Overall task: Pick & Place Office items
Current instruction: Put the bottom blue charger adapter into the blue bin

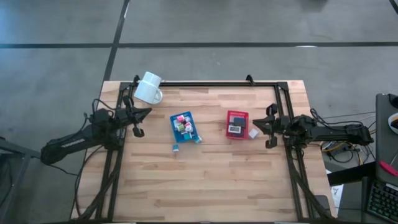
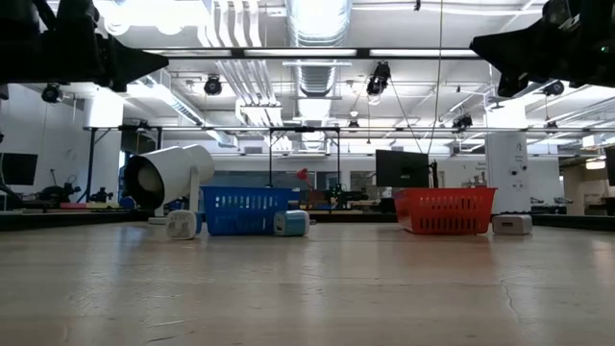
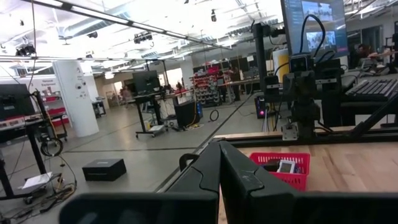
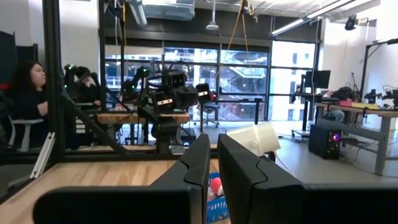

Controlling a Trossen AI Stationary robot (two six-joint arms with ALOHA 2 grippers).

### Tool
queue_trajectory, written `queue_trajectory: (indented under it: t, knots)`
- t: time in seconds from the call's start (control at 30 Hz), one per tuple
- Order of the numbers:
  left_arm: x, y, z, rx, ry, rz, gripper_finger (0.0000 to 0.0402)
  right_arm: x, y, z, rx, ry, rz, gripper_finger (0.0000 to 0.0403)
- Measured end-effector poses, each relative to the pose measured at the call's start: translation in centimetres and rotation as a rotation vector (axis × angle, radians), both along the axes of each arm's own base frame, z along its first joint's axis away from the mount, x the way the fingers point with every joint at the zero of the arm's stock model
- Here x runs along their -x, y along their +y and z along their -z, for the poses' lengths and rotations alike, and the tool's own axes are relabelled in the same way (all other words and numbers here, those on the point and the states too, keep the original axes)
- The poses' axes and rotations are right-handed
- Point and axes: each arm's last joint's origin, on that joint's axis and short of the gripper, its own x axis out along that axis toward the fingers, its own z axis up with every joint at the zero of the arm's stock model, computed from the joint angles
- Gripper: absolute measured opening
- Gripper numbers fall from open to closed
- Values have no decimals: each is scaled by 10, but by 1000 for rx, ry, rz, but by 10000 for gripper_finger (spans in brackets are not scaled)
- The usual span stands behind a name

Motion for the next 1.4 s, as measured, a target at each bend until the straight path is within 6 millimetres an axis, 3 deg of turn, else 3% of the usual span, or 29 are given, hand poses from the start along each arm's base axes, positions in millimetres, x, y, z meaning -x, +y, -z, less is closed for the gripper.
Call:
queue_trajectory:
  t: [0.3,0.47,0.73,0.97,1.17,1.4]
  knots:
    - [-1,-1,-2,17,-30,50,5,0,0,0,7,6,2,29]
    - [-4,-7,-26,87,-107,232,3,0,0,0,3,4,2,29]
    - [-36,-14,-20,433,233,300,1,0,0,1,-66,-3,-16,29]
    - [-65,-35,-4,543,519,219,7,0,0,1,-68,-3,-16,29]
    - [-87,-61,8,483,732,229,64,0,0,0,13,5,8,29]
    - [-107,-72,30,441,898,173,183,0,0,-2,14,-3,8,29]
